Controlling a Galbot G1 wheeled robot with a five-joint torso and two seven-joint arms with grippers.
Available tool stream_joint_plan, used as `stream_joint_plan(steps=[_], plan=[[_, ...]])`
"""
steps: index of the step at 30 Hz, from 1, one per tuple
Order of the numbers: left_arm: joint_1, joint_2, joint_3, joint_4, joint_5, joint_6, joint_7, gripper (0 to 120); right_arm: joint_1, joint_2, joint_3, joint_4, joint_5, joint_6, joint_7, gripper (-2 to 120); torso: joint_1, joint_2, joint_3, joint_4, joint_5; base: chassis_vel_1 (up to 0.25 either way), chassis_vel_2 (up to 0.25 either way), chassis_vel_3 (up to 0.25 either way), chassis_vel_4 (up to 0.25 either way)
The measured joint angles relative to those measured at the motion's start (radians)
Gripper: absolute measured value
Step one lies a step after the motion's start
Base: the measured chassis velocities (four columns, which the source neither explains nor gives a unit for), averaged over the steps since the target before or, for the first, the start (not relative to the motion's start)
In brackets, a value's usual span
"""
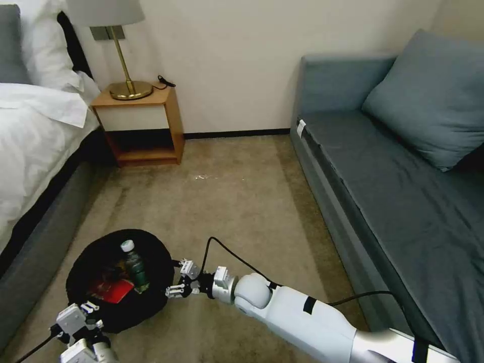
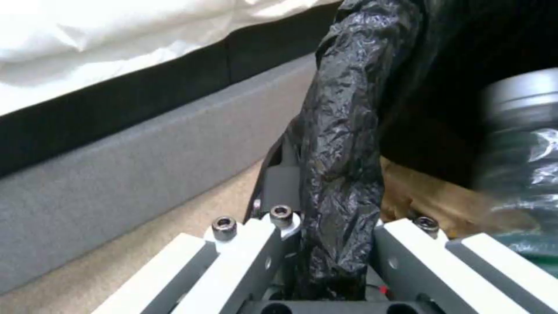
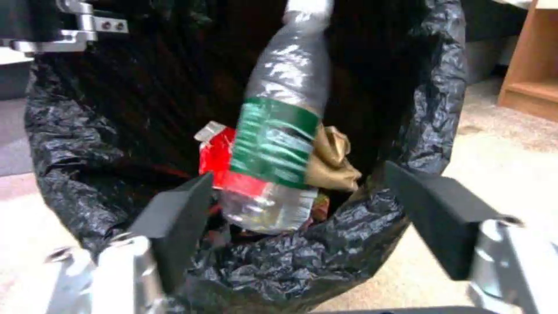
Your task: Pick up the trash bin, then pick up the garbage on the floor and place it into the trash bin.
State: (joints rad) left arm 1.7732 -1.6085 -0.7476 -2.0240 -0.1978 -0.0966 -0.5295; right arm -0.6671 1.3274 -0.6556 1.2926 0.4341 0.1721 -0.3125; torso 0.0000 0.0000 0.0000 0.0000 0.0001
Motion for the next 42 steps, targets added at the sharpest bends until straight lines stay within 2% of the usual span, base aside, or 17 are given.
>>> stream_joint_plan(steps=[1,5,9,14,17,18,19,21,22,23,26,27,30,35,42], plan=[[-0.001,0.000,0.000,0.000,-0.001,0.000,0.000,3,-0.002,-0.004,0.002,0.006,0.000,0.001,0.000,89,0.000,0.000,0.000,0.0000,0.0000,0.000,0.000,0.000,0.000],[-0.004,0.000,-0.004,0.000,-0.010,0.000,-0.002,3,-0.008,-0.014,0.016,0.022,0.008,0.007,0.000,98,0.000,0.000,0.000,0.0000,-0.0001,0.000,0.000,0.000,0.000],[-0.007,0.000,-0.010,-0.001,-0.019,0.000,-0.005,3,-0.011,-0.020,0.035,0.035,0.023,0.011,0.000,99,0.000,0.000,0.000,0.0000,0.0000,0.000,0.000,0.000,0.000],[-0.011,0.000,-0.029,-0.021,-0.091,0.019,-0.032,3,-0.008,-0.041,0.146,0.061,0.092,0.017,0.000,100,0.000,0.000,0.000,0.0000,0.0000,0.000,0.000,0.000,0.000],[-0.011,0.000,-0.043,-0.058,-0.195,0.058,-0.058,3,-0.003,-0.053,0.235,0.052,0.112,0.017,0.001,100,0.000,0.000,0.000,0.0000,0.0000,0.000,0.000,0.000,0.000],[-0.013,0.000,-0.054,-0.074,-0.253,0.080,-0.070,3,-0.003,-0.060,0.267,0.048,0.118,0.017,0.001,100,0.000,0.000,0.000,0.0000,0.0001,0.000,0.000,0.000,0.000],[-0.013,0.000,-0.054,-0.074,-0.253,0.080,-0.070,3,-0.003,-0.060,0.267,0.048,0.118,0.017,0.001,100,0.000,0.000,0.000,0.0000,0.0001,0.000,0.000,0.000,0.000],[-0.022,0.000,-0.071,-0.100,-0.365,0.122,-0.095,3,-0.006,-0.079,0.307,0.046,0.126,0.014,-0.001,100,0.000,0.000,0.000,0.0001,0.0000,0.000,0.000,0.000,0.000],[-0.030,0.000,-0.080,-0.117,-0.447,0.150,-0.116,3,-0.011,-0.093,0.325,0.048,0.129,0.010,-0.006,100,0.000,0.000,0.000,0.0001,0.0001,0.000,0.000,0.000,0.000],[-0.030,0.000,-0.080,-0.117,-0.447,0.150,-0.116,3,-0.011,-0.093,0.325,0.048,0.129,0.010,-0.006,100,0.000,0.000,0.000,0.0001,0.0001,0.000,0.000,0.000,0.000],[-0.056,0.000,-0.090,-0.143,-0.627,0.204,-0.174,3,-0.032,-0.130,0.356,0.058,0.129,-0.003,-0.028,100,0.000,0.000,0.000,-0.0001,0.0000,0.000,0.000,0.000,0.000],[-0.056,0.000,-0.090,-0.143,-0.627,0.204,-0.174,3,-0.032,-0.130,0.356,0.058,0.129,-0.003,-0.028,100,0.000,0.000,0.000,-0.0001,0.0000,0.000,0.000,0.000,0.000],[-0.082,0.000,-0.101,-0.144,-0.739,0.238,-0.225,3,-0.053,-0.150,0.378,0.061,0.121,-0.008,-0.053,100,0.000,0.000,0.000,-0.0001,0.0000,0.000,0.000,0.000,0.000],[-0.103,0.000,-0.109,-0.120,-0.810,0.262,-0.278,3,-0.068,-0.157,0.396,0.062,0.114,-0.012,-0.066,100,0.000,0.000,0.000,0.0000,-0.0001,0.000,0.000,0.000,0.000],[-0.129,0.006,-0.116,-0.087,-0.865,0.285,-0.312,3,-0.076,-0.160,0.406,0.068,0.111,-0.019,-0.076,100,0.000,0.000,0.000,0.0000,-0.0002,0.000,0.000,0.000,0.000]])
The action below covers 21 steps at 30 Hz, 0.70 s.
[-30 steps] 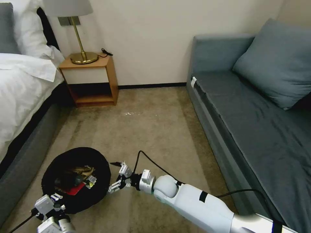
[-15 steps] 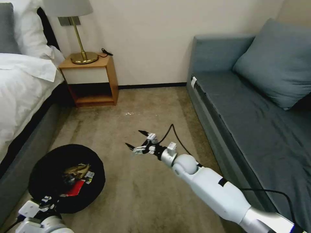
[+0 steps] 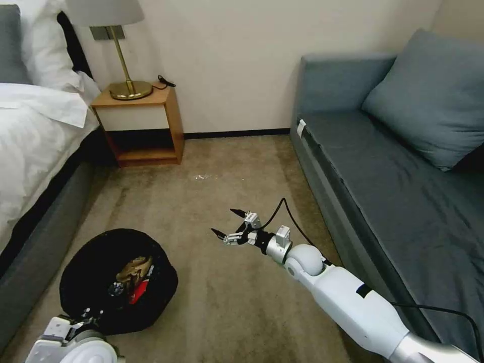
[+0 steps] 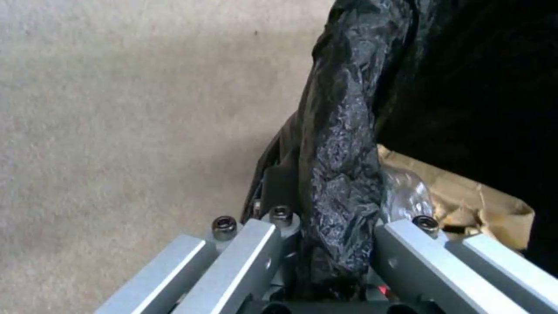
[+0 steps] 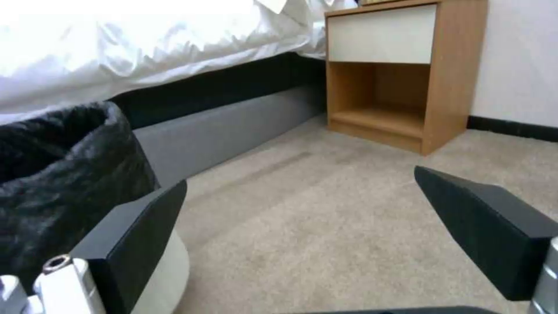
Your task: Pick up the trash bin, then pick up the garbage on the floor and place it into the trash bin.
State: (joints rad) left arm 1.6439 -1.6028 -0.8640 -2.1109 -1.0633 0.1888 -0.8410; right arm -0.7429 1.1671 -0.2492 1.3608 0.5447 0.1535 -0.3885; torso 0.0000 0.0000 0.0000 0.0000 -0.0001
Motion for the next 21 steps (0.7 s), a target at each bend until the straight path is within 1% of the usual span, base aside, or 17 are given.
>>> stream_joint_plan(steps=[3,4,6,7,10,11,14,15,17,18,19,21], plan=[[-0.006,0.012,-0.001,0.003,-0.004,0.013,-0.009,3,-0.001,0.000,0.001,0.003,0.000,-0.003,-0.001,100,0.000,0.000,0.000,0.0000,0.0001,0.000,0.000,0.000,0.000],[-0.009,0.018,-0.001,0.003,-0.004,0.019,-0.011,5,-0.002,0.000,0.002,0.005,0.000,-0.005,0.000,100,0.000,0.000,0.000,0.0000,0.0001,0.000,0.000,0.000,0.000],[-0.011,0.026,-0.001,0.003,-0.002,0.025,-0.012,13,-0.004,0.002,0.004,0.008,0.000,-0.007,0.000,100,0.000,0.000,0.000,0.0000,0.0003,0.000,0.000,0.000,0.000],[-0.011,0.026,-0.001,0.003,-0.002,0.025,-0.012,13,-0.004,0.002,0.004,0.008,0.000,-0.007,0.000,100,0.000,0.000,0.000,0.0000,0.0003,0.000,0.000,0.000,0.000],[-0.013,0.043,0.000,-0.009,0.009,0.032,-0.012,30,-0.016,0.005,0.013,0.012,-0.005,-0.009,0.005,100,0.000,0.000,0.000,0.0000,0.0002,0.000,0.000,0.000,0.000],[-0.013,0.043,0.000,-0.009,0.009,0.032,-0.012,30,-0.016,0.005,0.013,0.012,-0.005,-0.009,0.005,100,0.000,0.000,0.000,0.0000,0.0002,0.000,0.000,0.000,0.000],[-0.005,0.057,0.001,-0.029,0.031,0.035,-0.011,43,-0.036,0.004,0.025,0.021,-0.010,-0.010,0.006,100,0.000,0.000,0.000,0.0000,0.0002,0.000,0.000,0.000,0.000],[-0.005,0.057,0.001,-0.029,0.031,0.035,-0.011,43,-0.036,0.004,0.025,0.021,-0.010,-0.010,0.006,100,0.000,0.000,0.000,0.0000,0.0002,0.000,0.000,0.000,0.000],[0.007,0.066,0.001,-0.049,0.066,0.034,-0.009,52,-0.053,0.000,0.038,0.035,-0.010,-0.010,0.006,100,0.000,0.000,0.000,0.0000,0.0001,0.000,0.000,0.000,0.000],[0.015,0.069,0.002,-0.059,0.099,0.028,-0.005,59,-0.062,-0.001,0.048,0.046,-0.006,-0.010,0.007,100,0.000,0.000,0.000,0.0000,0.0002,0.000,0.000,0.000,0.000],[0.015,0.069,0.002,-0.059,0.099,0.028,-0.005,59,-0.062,-0.001,0.048,0.046,-0.006,-0.010,0.007,100,0.000,0.000,0.000,0.0000,0.0002,0.000,0.000,0.000,0.000],[0.027,0.075,0.008,-0.065,0.195,0.001,0.006,68,-0.079,-0.004,0.064,0.069,0.005,-0.011,0.024,100,0.000,0.000,0.000,0.0000,0.0001,0.000,0.000,0.000,0.000]])
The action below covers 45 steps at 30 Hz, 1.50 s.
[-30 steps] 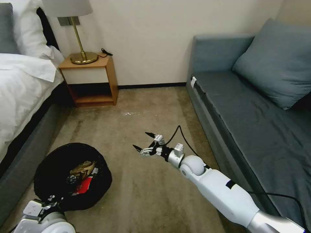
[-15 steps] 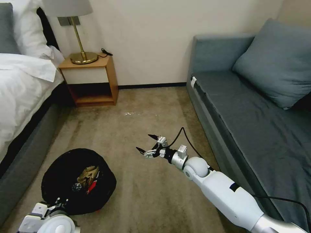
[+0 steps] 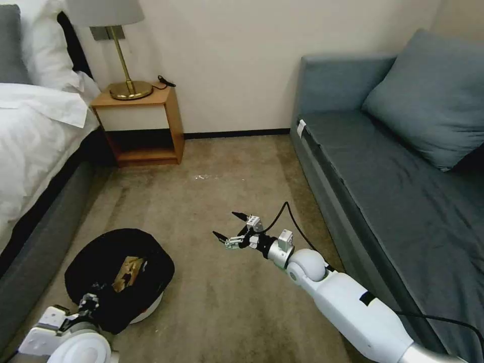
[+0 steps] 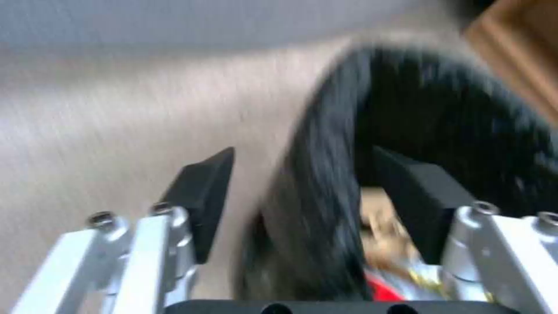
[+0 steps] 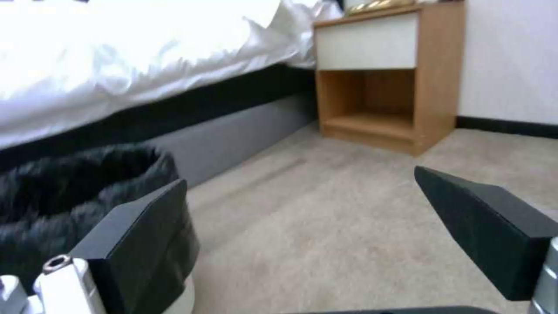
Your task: Pick up the trash bin, then pick up the garbage on the floor and place it into the trash bin.
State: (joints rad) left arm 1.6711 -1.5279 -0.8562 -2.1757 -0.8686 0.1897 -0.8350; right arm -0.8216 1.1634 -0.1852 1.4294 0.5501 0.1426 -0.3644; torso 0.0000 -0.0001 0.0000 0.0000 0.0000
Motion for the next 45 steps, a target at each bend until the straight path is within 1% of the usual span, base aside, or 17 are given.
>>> stream_joint_plan(steps=[1,2,5,6,9,10,12,14,15,18,20,23,24,26,27,31,45], plan=[[0.009,0.006,0.008,0.005,0.098,-0.036,0.012,73,-0.015,-0.002,0.012,0.019,0.010,-0.001,0.029,100,0.000,0.000,0.000,0.0000,0.0002,0.000,0.000,0.000,0.000],[0.009,0.006,0.008,0.005,0.098,-0.036,0.012,73,-0.015,-0.002,0.012,0.019,0.010,-0.001,0.029,100,0.000,0.000,0.000,0.0000,0.0002,0.000,0.000,0.000,0.000],[0.044,0.020,0.019,0.013,0.238,-0.096,0.048,86,-0.059,-0.002,0.061,0.062,0.037,-0.004,0.091,100,0.000,0.000,0.000,0.0001,-0.0002,0.000,0.000,0.000,0.000],[0.044,0.020,0.019,0.013,0.238,-0.096,0.048,86,-0.059,-0.002,0.061,0.062,0.037,-0.004,0.091,100,0.000,0.000,0.000,0.0001,-0.0002,0.000,0.000,0.000,0.000],[0.101,0.037,0.031,-0.026,0.345,-0.120,0.095,98,-0.121,-0.002,0.137,0.101,0.043,0.001,0.140,100,0.000,0.000,0.000,0.0001,0.0000,0.000,0.000,0.000,0.000],[0.101,0.037,0.031,-0.026,0.345,-0.120,0.095,98,-0.121,-0.002,0.137,0.101,0.043,0.001,0.140,100,0.000,0.000,0.000,0.0001,0.0000,0.000,0.000,0.000,0.000],[0.127,0.040,0.037,-0.042,0.423,-0.152,0.129,100,-0.154,-0.002,0.177,0.119,0.040,0.009,0.162,100,0.000,0.000,0.000,0.0000,0.0002,0.000,0.000,0.000,0.000],[0.166,0.040,0.053,-0.054,0.582,-0.219,0.200,100,-0.207,-0.002,0.237,0.154,0.037,0.021,0.181,100,0.000,0.000,0.000,-0.0001,0.0003,0.000,0.000,0.000,0.000],[0.166,0.040,0.053,-0.054,0.582,-0.219,0.200,100,-0.207,-0.002,0.237,0.154,0.037,0.021,0.181,100,0.000,0.000,0.000,-0.0001,0.0003,0.000,0.000,0.000,0.000],[0.192,0.041,0.067,-0.052,0.697,-0.281,0.263,100,-0.259,0.000,0.290,0.193,0.036,0.027,0.191,100,0.000,0.000,0.000,0.0001,0.0000,0.000,0.000,0.000,0.000],[0.198,0.040,0.071,-0.044,0.729,-0.298,0.285,100,-0.277,0.002,0.304,0.205,0.036,0.029,0.193,100,0.000,0.000,0.000,-0.0001,0.0003,0.000,0.000,0.000,0.000],[0.218,0.028,0.090,0.016,0.848,-0.387,0.383,100,-0.371,0.021,0.367,0.256,0.032,0.042,0.197,100,0.000,0.000,0.000,-0.0001,0.0001,0.000,0.000,0.000,0.000],[0.218,0.028,0.090,0.016,0.848,-0.387,0.383,100,-0.371,0.021,0.367,0.256,0.032,0.042,0.197,100,0.000,0.000,0.000,-0.0001,0.0001,0.000,0.000,0.000,0.000],[0.229,0.025,0.095,0.039,0.871,-0.433,0.430,100,-0.408,0.029,0.394,0.272,0.028,0.047,0.194,100,0.000,0.000,0.000,-0.0001,-0.0002,0.000,0.000,0.000,0.000],[0.241,0.023,0.101,0.060,0.880,-0.493,0.482,100,-0.449,0.044,0.426,0.289,0.023,0.054,0.187,100,0.000,0.000,0.000,0.0000,0.0000,0.000,0.000,0.000,0.000],[0.257,0.020,0.118,0.067,0.874,-0.546,0.536,100,-0.505,0.070,0.466,0.306,0.016,0.066,0.168,100,0.000,0.000,0.000,0.0000,0.0000,0.000,0.000,0.000,0.000],[0.305,0.014,0.156,-0.004,0.827,-0.575,0.602,100,-0.615,0.128,0.547,0.356,-0.024,0.087,0.126,100,0.000,0.000,0.000,0.0001,0.0001,0.000,0.000,0.000,0.000]])
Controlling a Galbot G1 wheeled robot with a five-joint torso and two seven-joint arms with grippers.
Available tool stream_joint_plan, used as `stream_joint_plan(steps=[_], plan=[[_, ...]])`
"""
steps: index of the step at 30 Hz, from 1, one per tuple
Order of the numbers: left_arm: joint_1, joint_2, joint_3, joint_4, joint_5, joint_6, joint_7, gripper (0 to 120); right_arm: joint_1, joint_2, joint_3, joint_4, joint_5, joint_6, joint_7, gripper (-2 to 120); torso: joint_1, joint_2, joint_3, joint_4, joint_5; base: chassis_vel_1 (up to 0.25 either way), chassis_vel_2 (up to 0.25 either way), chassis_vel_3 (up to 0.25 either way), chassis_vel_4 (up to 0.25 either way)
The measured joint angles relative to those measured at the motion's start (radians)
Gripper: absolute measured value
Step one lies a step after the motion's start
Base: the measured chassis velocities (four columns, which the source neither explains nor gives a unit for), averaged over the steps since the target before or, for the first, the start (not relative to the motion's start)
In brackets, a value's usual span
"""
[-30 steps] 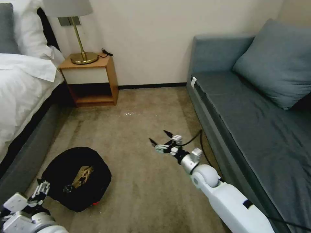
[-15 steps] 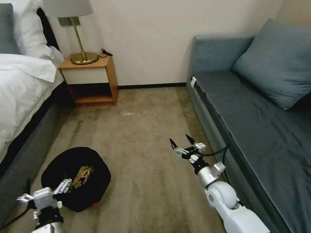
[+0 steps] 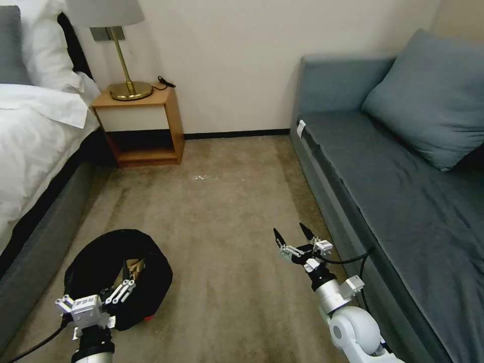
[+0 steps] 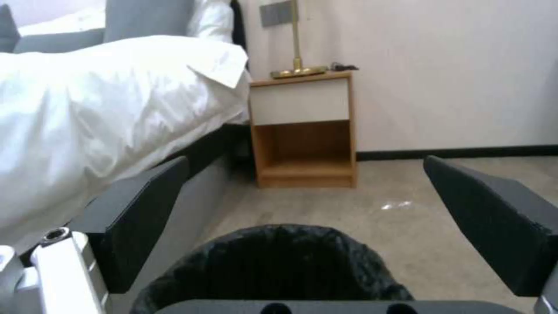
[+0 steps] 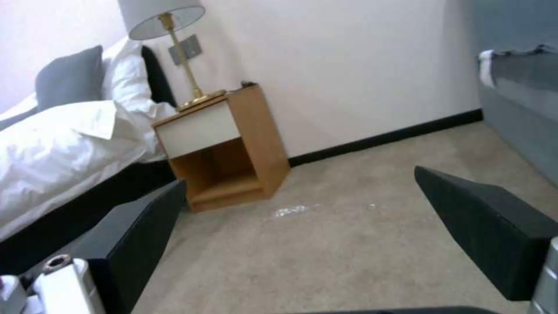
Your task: Pick up the trash bin, then pick up the garbage on the floor and place it into the trash bin.
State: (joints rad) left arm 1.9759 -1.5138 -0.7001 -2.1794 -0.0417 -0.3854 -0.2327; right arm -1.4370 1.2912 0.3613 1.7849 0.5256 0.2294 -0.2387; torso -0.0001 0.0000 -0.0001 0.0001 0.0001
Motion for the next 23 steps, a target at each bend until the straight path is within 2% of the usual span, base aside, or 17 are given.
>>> stream_joint_plan(steps=[9,23], plan=[[0.000,-0.013,0.026,-0.009,-0.030,0.013,0.007,100,-0.058,0.009,0.035,0.029,0.001,0.006,0.000,100,0.000,0.000,0.000,-0.0001,-0.0001,0.000,0.000,0.000,0.000],[-0.002,-0.015,0.028,-0.009,-0.032,0.018,0.005,100,-0.069,0.011,0.037,0.037,0.002,0.005,0.000,100,0.000,0.000,0.000,-0.0001,-0.0001,0.000,0.000,0.000,0.000]])
